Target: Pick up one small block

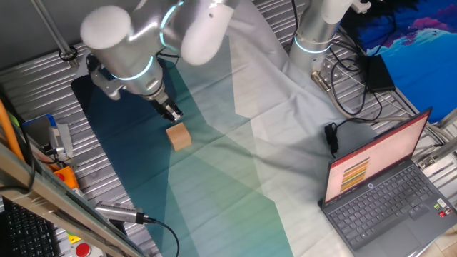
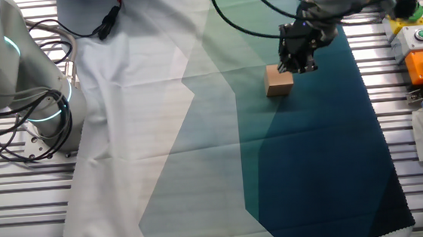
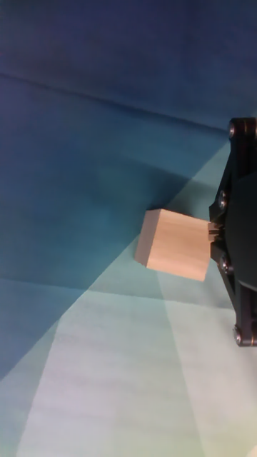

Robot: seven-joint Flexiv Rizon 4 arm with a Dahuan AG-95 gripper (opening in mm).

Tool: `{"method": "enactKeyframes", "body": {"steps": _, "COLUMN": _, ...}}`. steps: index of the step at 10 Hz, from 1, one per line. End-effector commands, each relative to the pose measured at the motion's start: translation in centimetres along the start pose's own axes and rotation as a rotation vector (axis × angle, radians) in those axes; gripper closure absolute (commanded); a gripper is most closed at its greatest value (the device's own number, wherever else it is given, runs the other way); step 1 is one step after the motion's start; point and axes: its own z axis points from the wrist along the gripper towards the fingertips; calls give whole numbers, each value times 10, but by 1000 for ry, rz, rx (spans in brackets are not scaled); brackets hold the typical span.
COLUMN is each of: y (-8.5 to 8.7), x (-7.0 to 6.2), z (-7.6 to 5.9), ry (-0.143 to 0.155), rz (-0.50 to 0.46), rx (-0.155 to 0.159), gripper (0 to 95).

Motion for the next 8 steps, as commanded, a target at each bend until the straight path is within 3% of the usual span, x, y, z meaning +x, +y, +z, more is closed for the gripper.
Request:
{"method": "enactKeyframes", "body": {"steps": 1, "y": 1, "x": 1, "z": 0, "ry": -115, "rz": 21, "rx": -109, "gripper": 190}}
{"method": "enactKeyframes", "body": {"steps": 2, "y": 1, "x": 1, "z": 0, "ry": -120, "rz": 25, "rx": -114, "gripper": 190}}
{"method": "enactKeyframes", "body": {"steps": 3, "y": 2, "x": 0, "z": 0, "ry": -127, "rz": 29, "rx": -124, "gripper": 0}}
{"method": "enactKeyframes", "body": {"steps": 8, "y": 9, "x": -10, "z": 7, "ry": -117, "rz": 51, "rx": -106, "gripper": 0}}
